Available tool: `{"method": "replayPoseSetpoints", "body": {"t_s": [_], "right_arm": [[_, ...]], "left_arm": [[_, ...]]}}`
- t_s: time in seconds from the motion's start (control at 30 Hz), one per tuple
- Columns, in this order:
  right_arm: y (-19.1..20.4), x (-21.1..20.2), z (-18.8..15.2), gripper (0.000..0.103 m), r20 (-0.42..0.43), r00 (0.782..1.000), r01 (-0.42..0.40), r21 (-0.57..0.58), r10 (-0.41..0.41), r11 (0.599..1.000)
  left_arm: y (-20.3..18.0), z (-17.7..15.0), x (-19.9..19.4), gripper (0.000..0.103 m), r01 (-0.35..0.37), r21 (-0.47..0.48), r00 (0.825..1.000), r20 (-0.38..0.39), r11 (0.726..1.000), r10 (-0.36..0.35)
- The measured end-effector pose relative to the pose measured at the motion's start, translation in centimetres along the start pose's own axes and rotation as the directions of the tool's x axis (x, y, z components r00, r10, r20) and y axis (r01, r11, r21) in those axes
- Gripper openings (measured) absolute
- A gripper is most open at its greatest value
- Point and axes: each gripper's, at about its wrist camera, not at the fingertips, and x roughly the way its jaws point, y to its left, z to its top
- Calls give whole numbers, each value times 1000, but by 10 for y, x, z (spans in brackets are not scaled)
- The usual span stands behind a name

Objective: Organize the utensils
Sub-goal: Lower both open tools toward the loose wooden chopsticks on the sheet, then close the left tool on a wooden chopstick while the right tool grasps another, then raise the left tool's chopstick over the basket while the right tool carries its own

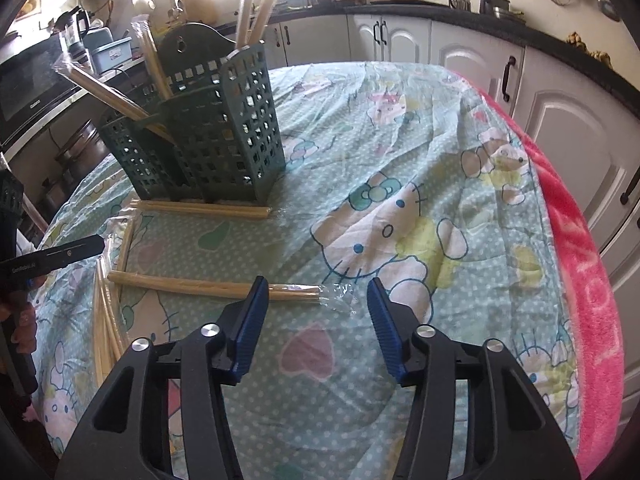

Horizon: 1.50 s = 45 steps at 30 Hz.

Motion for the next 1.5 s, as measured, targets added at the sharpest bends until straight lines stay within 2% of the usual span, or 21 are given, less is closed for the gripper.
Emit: {"method": "replayPoseSetpoints", "body": {"t_s": [0.07, 0.27, 0.37, 0.5, 0.57, 0.63, 0.7, 0.87, 1.1, 1.5], "right_arm": [[-4, 4, 0, 46, -9, 1000, 1, 19, -1, 1000], [-11, 15, -1, 45, -34, 999, -16, 58, 18, 998], [-10, 18, -2, 39, -38, 999, -8, 53, 10, 999], [-9, 19, -3, 24, -41, 999, 13, 37, -11, 999], [-10, 18, -4, 20, -39, 999, 13, 35, -11, 999], [-10, 18, -4, 9, -36, 999, 11, 30, -10, 999], [-8, 17, -4, 6, -32, 999, 17, 17, -17, 1000], [-9, 3, 0, 6, 9, 1000, 21, 18, -21, 1000], [3, -27, 11, 5, 95, 995, 36, -40, -32, 999], [43, -84, 34, 5, 246, 969, 21, -145, 15, 989]], "left_arm": [[0, 1, 1, 24, -4, 5, 1000, -1, 1000, 4], [1, 1, 2, 15, -11, 15, 1000, -2, 1000, 11], [1, 0, 3, 11, -14, 20, 1000, -5, 1000, 14], [1, 0, 4, 7, -17, 23, 1000, -5, 1000, 17], [0, 0, 4, 4, -17, 24, 1000, -6, 1000, 17], [0, 0, 5, 3, -17, 25, 1000, -7, 1000, 17], [-1, 1, 5, 2, -14, 26, 1000, -7, 1000, 15], [-4, 5, -2, 1, 4, 36, 1000, 10, 999, -4], [-13, 17, -21, 1, 33, 55, 998, 60, 998, -36], [-48, 33, -63, 0, 119, 124, 980, 144, 985, -137]]}}
